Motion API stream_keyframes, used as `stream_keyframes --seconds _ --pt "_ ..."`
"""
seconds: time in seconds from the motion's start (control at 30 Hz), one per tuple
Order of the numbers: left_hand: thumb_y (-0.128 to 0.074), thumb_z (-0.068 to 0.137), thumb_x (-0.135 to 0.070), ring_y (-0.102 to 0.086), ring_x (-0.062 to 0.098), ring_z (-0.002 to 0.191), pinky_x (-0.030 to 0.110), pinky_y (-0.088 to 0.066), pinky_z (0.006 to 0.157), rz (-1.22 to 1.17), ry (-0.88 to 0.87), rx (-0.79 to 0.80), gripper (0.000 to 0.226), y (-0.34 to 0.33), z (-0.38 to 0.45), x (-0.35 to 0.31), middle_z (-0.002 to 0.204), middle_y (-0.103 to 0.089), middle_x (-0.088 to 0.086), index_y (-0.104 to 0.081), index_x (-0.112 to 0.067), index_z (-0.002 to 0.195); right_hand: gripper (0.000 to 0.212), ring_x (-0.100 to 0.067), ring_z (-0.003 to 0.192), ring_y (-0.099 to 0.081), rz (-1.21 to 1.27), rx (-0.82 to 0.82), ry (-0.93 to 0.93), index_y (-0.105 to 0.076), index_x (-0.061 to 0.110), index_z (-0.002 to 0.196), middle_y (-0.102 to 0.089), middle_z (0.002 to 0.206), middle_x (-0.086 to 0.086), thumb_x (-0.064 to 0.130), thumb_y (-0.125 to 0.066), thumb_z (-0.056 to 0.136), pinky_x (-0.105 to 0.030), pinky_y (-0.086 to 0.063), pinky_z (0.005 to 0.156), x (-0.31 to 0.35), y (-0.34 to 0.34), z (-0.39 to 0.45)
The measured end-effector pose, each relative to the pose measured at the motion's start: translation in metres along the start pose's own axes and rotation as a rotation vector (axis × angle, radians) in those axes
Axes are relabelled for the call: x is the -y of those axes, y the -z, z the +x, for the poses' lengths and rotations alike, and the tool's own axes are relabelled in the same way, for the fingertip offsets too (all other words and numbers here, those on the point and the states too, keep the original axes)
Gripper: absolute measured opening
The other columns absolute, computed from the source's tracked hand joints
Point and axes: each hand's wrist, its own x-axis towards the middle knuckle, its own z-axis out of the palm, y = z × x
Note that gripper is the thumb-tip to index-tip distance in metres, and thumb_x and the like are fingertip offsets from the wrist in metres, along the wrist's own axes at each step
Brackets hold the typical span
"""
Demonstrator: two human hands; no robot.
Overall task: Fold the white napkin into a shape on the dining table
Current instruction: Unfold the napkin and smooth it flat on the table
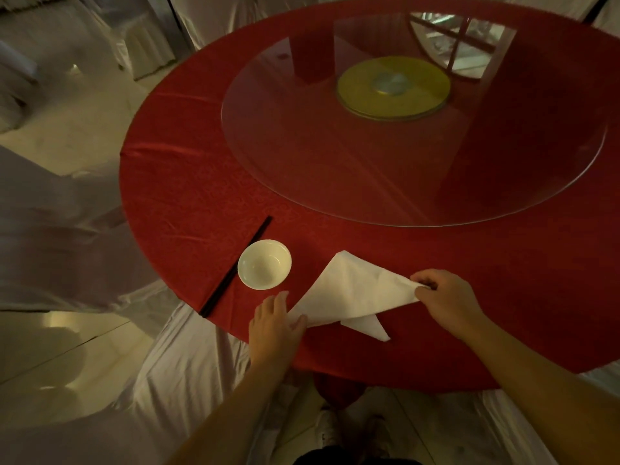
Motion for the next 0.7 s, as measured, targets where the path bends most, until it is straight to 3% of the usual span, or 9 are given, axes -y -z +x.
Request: stream_keyframes --seconds 0.1,0.27,0.47,0.53,0.6,0.7 --pt "-0.056 0.087 -0.051 -0.044 0.019 0.118 0.038 -0.041 0.098 -0.067 0.136 0.075 0.052 -0.004 -0.003 0.009 0.129 -0.051 -0.001 -0.05 -0.024 0.131 0.025 -0.014 0.086 -0.059 -0.014 0.016 -0.023 -0.069 0.02 0.102 -0.066 0.098 0.002 0.013 -0.06 0.079 -0.028 -0.041 0.074 -0.006 -0.003 0.0" --pt "-0.055 0.092 -0.032 -0.05 0.012 0.101 0.027 -0.041 0.086 -0.117 0.009 0.064 0.02 0.004 -0.003 0.013 0.107 -0.06 -0.006 -0.066 -0.025 0.108 0.025 -0.015 0.084 -0.059 -0.028 0.023 -0.031 -0.069 0.021 0.101 -0.067 0.098 0.0 0.013 -0.061 0.079 -0.028 -0.04 0.072 -0.011 -0.008 0.001" --pt "-0.06 0.09 -0.023 -0.05 0.008 0.095 0.025 -0.04 0.08 -0.154 -0.17 -0.086 0.012 0.02 -0.003 0.002 0.099 -0.065 -0.007 -0.068 -0.021 0.099 0.026 -0.014 0.083 -0.058 -0.139 0.083 -0.068 -0.067 0.02 0.105 -0.067 0.101 -0.001 0.017 -0.06 0.08 -0.03 -0.044 0.071 -0.01 -0.008 0.001" --pt "-0.06 0.091 -0.023 -0.049 0.006 0.098 0.025 -0.04 0.082 -0.152 -0.256 -0.097 0.011 0.029 0.001 -0.007 0.1 -0.066 -0.008 -0.067 -0.022 0.099 0.033 -0.016 0.088 -0.057 -0.333 0.13 -0.083 -0.063 0.024 0.114 -0.062 0.106 -0.002 0.027 -0.059 0.081 -0.034 -0.049 0.073 -0.002 -0.006 0.001" --pt "-0.061 0.09 -0.023 -0.048 0.004 0.099 0.024 -0.038 0.084 -0.149 -0.34 -0.112 0.011 0.041 0.007 -0.018 0.101 -0.067 -0.009 -0.067 -0.022 0.1 0.043 -0.021 0.105 -0.053 -0.564 0.104 -0.002 -0.055 0.028 0.126 -0.056 0.121 -0.002 0.037 -0.056 0.084 -0.037 -0.048 0.081 0.01 -0.006 0.002" --pt "-0.064 0.089 -0.021 -0.053 0.01 0.101 0.025 -0.036 0.085 -0.101 -0.489 -0.141 0.011 0.06 0.016 -0.036 0.1 -0.067 -0.007 -0.069 -0.02 0.099 0.042 -0.02 0.115 -0.046 -0.445 0.113 0.275 -0.055 0.03 0.128 -0.052 0.129 0.003 0.033 -0.055 0.086 -0.034 -0.043 0.088 0.047 -0.008 0.005"
